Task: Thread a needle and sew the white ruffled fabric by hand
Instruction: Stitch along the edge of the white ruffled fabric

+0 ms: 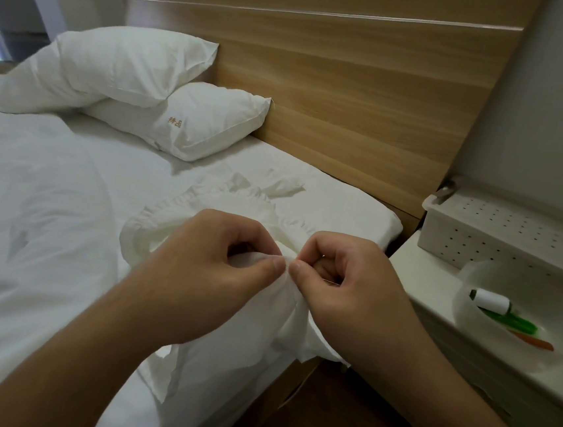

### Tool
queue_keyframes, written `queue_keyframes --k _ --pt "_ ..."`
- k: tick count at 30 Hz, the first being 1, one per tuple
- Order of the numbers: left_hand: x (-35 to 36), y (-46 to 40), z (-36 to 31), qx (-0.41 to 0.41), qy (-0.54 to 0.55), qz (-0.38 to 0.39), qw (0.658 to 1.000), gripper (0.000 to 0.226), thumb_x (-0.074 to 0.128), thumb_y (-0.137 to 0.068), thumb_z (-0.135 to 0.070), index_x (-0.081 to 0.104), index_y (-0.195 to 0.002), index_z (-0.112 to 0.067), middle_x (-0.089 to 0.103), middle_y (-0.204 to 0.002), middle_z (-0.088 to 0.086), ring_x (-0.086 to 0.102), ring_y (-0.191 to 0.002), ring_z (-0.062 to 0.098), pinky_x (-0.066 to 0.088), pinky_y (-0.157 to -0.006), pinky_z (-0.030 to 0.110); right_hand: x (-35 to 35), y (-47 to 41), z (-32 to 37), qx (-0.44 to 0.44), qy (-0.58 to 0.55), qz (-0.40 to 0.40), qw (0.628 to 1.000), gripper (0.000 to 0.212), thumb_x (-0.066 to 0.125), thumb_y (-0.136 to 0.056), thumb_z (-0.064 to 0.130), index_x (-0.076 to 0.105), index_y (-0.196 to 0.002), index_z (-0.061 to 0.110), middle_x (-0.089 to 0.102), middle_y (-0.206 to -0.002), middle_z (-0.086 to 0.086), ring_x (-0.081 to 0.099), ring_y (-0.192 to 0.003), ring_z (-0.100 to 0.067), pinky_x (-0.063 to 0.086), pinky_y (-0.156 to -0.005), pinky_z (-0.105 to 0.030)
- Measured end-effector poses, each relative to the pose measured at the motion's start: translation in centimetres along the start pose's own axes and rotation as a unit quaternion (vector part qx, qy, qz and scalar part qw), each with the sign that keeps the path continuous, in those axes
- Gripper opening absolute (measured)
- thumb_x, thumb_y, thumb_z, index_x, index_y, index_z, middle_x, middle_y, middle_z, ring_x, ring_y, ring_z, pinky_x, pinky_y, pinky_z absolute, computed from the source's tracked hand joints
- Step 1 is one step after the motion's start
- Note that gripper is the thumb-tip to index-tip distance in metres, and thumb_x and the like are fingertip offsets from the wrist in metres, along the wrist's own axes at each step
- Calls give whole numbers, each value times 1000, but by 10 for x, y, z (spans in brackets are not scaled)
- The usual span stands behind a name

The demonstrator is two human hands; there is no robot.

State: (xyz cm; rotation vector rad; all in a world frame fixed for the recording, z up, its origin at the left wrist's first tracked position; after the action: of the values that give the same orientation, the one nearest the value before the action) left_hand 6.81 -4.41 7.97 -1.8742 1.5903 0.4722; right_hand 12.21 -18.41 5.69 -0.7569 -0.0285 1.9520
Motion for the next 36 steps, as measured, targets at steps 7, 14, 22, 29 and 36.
queue_keyframes --k 7,14,22,29,36 --pt "-5 1 3 -21 35 -8 999 11 74 -93 -31 81 -85 -30 78 -78 -7 76 -79 12 59 -71 29 6 -1 -8 47 -107 42 992 14 67 -99 24 75 -88 20 59 -56 -7 50 -48 -17 45 -52 -38" --pt "-7 1 6 -40 52 -12 998 12 75 -92 -34 82 -83 -29 78 -76 -5 75 -76 13 58 -71 32 7 -2 -16 77 -206 55 974 20 68 -97 11 73 -78 10 44 -51 0 38 -45 -6 36 -48 -19" --pt "-7 1 11 -53 61 -11 997 12 76 -92 -32 83 -82 -29 77 -75 -5 75 -75 11 54 -71 30 10 -4 -17 86 -277 76 954 15 64 -97 1 67 -83 -5 40 -50 -1 31 -43 -11 27 -45 -25" --pt "-4 1 12 -58 62 4 996 12 75 -91 -35 83 -84 -29 77 -76 -3 75 -76 14 60 -75 35 15 -4 -20 81 -332 103 934 15 64 -96 -2 61 -85 -11 34 -56 -7 27 -45 -12 22 -45 -26" --pt "-2 1 11 -63 90 19 994 12 77 -89 -37 83 -85 -28 78 -81 6 76 -83 27 63 -82 53 23 -5 -19 82 -388 136 908 19 65 -87 8 61 -86 -11 30 -57 -5 23 -44 -11 20 -45 -24"
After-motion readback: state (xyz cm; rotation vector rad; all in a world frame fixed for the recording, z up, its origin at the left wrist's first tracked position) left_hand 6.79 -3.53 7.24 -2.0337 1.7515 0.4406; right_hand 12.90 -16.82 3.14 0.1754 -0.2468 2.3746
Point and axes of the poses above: each hand's wrist, its own y-axis away from the middle knuckle, its own x-axis out of the palm, z = x × y, the point moved 10 cm from there along -y, towards the middle knuckle
